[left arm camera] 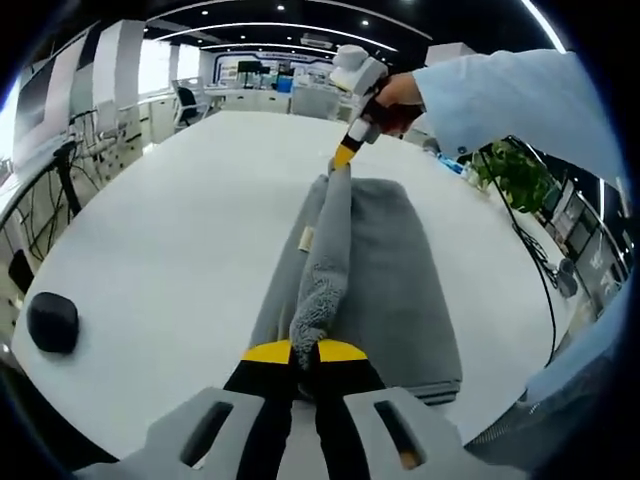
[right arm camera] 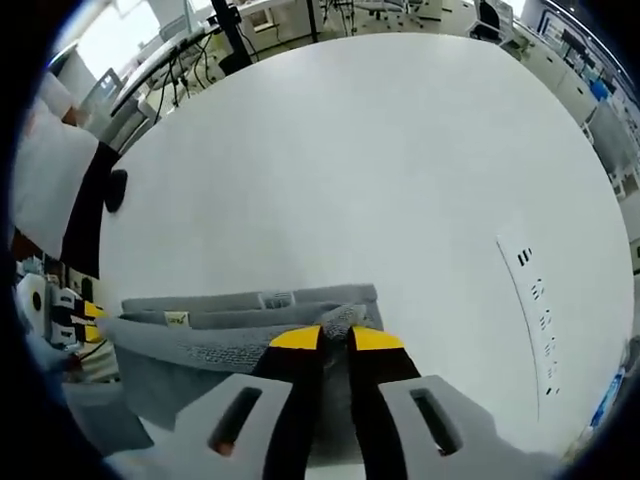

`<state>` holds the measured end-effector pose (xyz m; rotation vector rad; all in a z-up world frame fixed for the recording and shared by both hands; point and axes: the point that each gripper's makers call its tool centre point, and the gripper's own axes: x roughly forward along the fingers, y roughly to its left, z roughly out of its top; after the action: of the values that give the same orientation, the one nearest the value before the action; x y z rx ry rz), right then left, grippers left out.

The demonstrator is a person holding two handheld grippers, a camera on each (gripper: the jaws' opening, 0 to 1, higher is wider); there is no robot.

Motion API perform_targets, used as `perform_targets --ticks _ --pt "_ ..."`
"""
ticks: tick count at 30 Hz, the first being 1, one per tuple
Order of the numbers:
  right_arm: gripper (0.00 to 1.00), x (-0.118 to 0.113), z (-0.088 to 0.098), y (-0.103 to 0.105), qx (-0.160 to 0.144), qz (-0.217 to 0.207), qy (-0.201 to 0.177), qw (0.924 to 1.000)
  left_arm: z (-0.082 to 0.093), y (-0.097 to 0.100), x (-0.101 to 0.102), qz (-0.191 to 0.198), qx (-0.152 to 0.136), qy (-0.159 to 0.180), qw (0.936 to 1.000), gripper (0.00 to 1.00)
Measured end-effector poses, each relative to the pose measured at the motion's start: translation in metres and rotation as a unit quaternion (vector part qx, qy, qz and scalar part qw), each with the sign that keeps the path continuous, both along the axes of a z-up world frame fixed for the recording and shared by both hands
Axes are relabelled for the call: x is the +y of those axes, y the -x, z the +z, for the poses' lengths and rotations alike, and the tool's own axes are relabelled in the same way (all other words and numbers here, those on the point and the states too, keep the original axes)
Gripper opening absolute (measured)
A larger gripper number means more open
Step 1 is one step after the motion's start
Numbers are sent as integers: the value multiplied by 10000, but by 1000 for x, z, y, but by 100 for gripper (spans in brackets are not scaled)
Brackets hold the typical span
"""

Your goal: Fold the towel on the table until its edges align and the towel forms a compact rectangular stack.

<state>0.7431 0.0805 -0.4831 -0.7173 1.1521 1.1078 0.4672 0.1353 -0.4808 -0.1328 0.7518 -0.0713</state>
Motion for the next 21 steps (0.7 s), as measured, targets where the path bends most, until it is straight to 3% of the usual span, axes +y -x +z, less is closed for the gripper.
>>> perform_targets --ticks 8,21 --pt "13 1 2 -4 -70 15 -155 9999 -7 -1 3 -87 119 -77 9999 7" --pt "15 6 11 -16 -183 -33 -372 9991 -5 -2 5 -154 95 -137 9997 8"
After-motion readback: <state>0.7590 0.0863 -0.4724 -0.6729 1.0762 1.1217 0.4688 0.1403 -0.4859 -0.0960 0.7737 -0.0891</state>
